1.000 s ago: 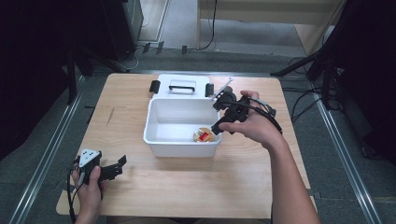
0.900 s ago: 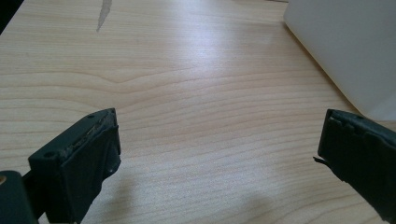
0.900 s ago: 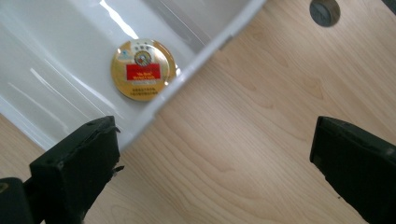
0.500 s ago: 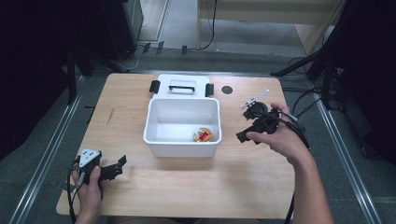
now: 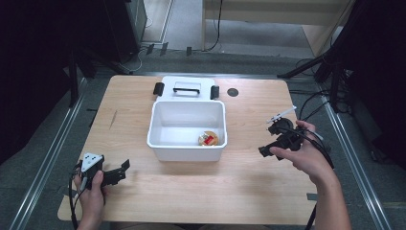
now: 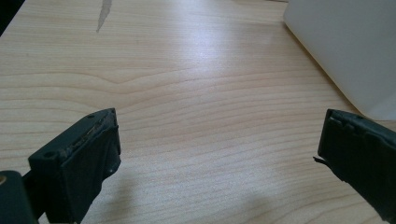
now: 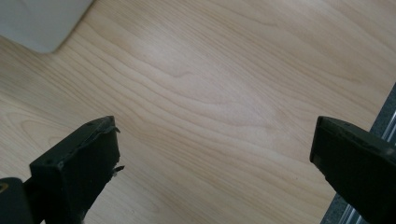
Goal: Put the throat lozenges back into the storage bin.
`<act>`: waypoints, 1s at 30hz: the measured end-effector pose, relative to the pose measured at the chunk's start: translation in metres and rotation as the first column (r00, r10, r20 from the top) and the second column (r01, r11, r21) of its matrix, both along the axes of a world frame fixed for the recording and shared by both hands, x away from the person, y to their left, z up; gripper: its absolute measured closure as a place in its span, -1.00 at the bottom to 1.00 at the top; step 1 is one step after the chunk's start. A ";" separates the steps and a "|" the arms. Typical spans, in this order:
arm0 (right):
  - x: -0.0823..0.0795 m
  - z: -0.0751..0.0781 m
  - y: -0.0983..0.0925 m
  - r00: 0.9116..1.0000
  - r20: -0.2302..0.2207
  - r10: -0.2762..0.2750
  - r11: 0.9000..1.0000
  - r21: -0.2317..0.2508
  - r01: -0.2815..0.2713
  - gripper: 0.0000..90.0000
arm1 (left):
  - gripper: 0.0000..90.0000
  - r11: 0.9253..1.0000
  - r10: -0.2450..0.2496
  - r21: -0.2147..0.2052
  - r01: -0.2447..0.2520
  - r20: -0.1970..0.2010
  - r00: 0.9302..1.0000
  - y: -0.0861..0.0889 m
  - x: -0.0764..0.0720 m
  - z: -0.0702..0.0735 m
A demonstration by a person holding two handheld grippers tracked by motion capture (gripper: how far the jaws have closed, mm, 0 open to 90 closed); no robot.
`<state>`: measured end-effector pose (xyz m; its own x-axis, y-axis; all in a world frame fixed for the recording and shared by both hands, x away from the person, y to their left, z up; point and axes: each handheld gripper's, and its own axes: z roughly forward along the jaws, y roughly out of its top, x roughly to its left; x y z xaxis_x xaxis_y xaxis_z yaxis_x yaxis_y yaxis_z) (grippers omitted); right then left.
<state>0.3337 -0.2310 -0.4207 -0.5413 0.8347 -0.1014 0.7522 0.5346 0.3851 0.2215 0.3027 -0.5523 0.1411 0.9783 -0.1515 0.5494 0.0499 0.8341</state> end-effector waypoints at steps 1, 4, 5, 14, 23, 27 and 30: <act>-0.003 -0.004 -0.006 1.000 0.000 -0.012 1.000 0.003 0.012 -0.96 | -1.00 1.000 -0.001 0.001 0.001 0.001 1.000 0.000 0.000 0.000; -0.005 -0.008 -0.011 1.000 -0.002 -0.021 1.000 0.006 0.021 -0.96 | -1.00 1.000 -0.002 0.000 0.002 0.000 1.000 0.000 0.000 0.000; -0.007 -0.013 -0.016 0.999 -0.006 -0.033 0.999 0.002 0.033 -0.96 | -1.00 1.000 -0.003 0.003 0.003 -0.001 1.000 0.000 0.000 0.000; -0.016 -0.031 -0.035 0.997 -0.012 -0.080 0.997 -0.008 0.080 -0.96 | -1.00 1.000 -0.002 0.004 0.002 0.000 1.000 0.000 0.000 0.000; -0.026 -0.052 -0.051 0.992 -0.027 -0.122 0.993 0.007 0.122 -0.96 | -1.00 1.000 -0.001 0.004 0.001 0.000 1.000 -0.001 0.000 0.000; -0.032 -0.058 -0.058 0.990 -0.025 -0.136 0.991 0.007 0.136 -0.96 | -1.00 1.000 -0.002 0.006 0.002 0.000 1.000 -0.001 0.000 0.000; -0.036 -0.063 -0.062 0.990 -0.023 -0.140 0.990 0.022 0.141 -0.96 | -1.00 1.000 -0.002 0.006 0.002 0.000 1.000 -0.001 0.000 0.000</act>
